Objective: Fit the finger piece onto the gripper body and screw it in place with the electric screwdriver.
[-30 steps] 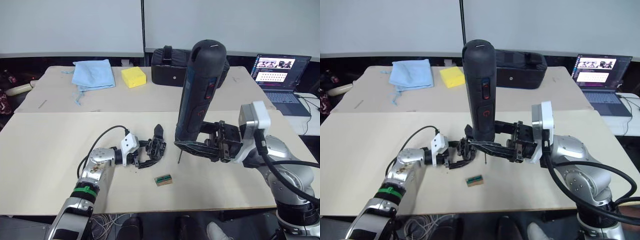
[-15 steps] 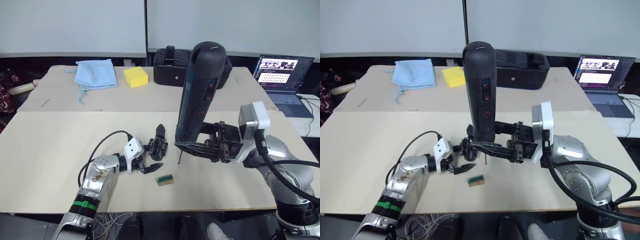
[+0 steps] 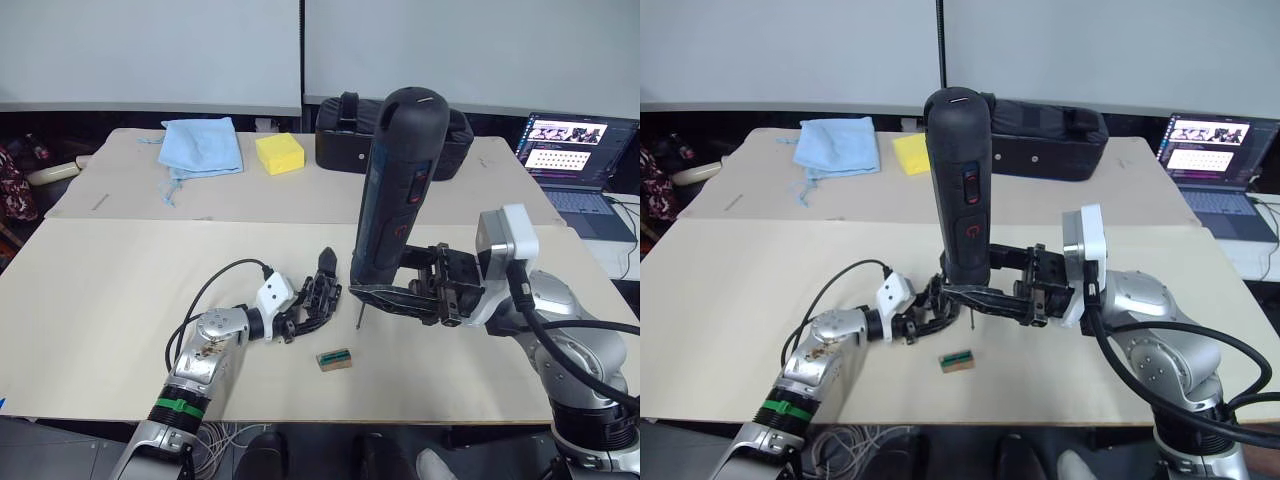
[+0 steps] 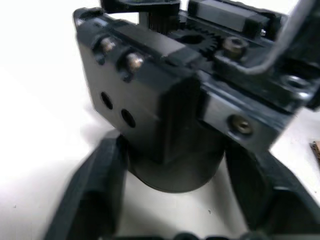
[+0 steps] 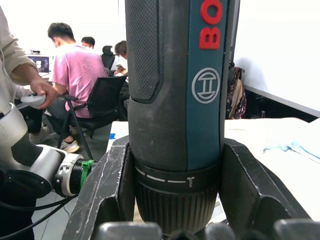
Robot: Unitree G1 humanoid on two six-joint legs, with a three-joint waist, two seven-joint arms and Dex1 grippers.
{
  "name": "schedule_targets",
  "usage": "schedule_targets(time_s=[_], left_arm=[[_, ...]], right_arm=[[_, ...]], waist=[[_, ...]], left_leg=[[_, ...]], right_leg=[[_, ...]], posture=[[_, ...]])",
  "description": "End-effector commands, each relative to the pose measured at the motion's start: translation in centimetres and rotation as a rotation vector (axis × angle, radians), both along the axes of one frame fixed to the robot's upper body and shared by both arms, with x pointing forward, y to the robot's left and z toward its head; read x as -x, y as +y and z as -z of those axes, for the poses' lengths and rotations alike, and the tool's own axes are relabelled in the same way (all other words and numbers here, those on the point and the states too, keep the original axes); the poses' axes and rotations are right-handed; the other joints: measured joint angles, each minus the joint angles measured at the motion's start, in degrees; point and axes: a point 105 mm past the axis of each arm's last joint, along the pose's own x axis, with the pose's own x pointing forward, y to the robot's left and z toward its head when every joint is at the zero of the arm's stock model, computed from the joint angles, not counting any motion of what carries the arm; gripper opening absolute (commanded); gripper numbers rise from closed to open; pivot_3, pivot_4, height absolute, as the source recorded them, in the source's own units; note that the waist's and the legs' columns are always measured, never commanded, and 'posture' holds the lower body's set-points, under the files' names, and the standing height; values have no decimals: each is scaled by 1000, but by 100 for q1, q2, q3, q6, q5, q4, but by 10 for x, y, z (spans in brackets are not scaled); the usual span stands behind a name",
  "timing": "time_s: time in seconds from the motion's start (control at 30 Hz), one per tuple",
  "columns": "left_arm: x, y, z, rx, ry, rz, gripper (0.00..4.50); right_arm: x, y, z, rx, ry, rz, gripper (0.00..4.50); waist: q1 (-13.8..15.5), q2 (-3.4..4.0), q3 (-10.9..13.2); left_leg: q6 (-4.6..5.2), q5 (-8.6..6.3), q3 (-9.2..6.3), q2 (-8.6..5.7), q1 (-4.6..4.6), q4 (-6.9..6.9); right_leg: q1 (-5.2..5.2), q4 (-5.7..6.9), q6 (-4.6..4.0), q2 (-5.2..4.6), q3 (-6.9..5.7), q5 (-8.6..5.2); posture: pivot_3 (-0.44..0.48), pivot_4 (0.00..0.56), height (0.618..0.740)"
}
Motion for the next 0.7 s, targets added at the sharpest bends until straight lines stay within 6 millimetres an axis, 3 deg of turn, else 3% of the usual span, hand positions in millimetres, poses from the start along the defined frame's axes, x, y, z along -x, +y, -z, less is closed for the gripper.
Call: schedule_targets(time_s=[0.03, 0.3, 0.7], left_arm=[[4, -6, 9, -26, 22, 29, 2283], [4, -7, 9, -46, 8, 73, 2283], [8, -6, 14, -57, 45, 103, 2283]], right_arm=[[7, 1, -24, -59, -67, -29, 1899], [7, 26, -50, -105, -19, -104, 1899], [-21, 53, -55, -82, -4, -44, 1899]], waist=[[-4, 0, 0], [2, 0, 0], [-6, 1, 0]], left_leg=[[0, 0, 0, 0, 0, 0], [0, 0, 0, 2, -2, 0], [1, 0, 0, 2, -9, 0]], right_leg=[[0, 0, 0, 0, 0, 0], [1, -1, 0, -1, -2, 0], [-3, -3, 0, -3, -4, 2]], posture=[[0, 150, 740], [0, 150, 740], [0, 150, 740]])
